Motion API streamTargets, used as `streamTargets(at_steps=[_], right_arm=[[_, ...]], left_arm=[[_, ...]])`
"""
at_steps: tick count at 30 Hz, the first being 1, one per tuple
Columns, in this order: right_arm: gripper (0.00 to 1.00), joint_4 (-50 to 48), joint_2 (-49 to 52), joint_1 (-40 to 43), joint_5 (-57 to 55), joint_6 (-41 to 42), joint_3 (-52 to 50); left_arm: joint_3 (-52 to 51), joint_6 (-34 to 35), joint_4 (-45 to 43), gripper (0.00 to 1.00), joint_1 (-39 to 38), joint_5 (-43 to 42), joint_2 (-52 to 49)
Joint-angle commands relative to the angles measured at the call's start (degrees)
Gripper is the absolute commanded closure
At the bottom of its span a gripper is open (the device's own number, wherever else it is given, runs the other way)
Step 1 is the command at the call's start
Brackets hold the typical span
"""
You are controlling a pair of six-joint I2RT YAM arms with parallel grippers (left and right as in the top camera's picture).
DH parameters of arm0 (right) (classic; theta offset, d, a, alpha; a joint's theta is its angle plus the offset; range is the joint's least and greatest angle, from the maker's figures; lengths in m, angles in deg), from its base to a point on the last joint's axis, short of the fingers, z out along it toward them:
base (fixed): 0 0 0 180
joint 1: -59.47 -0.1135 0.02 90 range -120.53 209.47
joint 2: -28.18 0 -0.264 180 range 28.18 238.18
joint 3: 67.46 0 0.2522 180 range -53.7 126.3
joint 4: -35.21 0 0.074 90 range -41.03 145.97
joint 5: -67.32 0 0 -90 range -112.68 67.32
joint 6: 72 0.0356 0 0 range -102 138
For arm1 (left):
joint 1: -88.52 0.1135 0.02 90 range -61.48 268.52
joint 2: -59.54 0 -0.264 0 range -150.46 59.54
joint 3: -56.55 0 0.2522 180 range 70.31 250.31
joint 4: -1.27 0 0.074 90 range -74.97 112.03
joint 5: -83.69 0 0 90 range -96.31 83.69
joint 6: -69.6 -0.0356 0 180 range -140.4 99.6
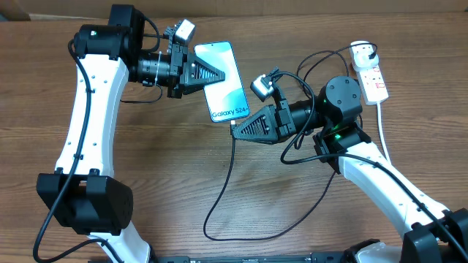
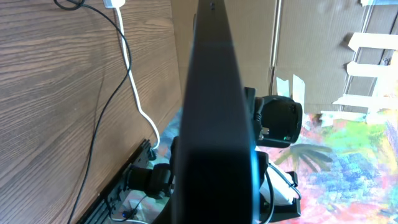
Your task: Plug charger to phone and switch on socket
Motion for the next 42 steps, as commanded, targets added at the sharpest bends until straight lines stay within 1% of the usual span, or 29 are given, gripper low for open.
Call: streamTargets(at_steps=[1,42], right_arm=[[0.96,-0.96,-1.20,-0.31,-0.72,1.88,0.33],[0.96,0.28,-1.18,-0.33,-0.68,1.86,0.31]], left_arm=[[0.81,-1.55,0.31,0.96,-0.20,-2.99,0.55],[0.81,-1.51,1.42,0.96,-0.48,-3.48,0.55]])
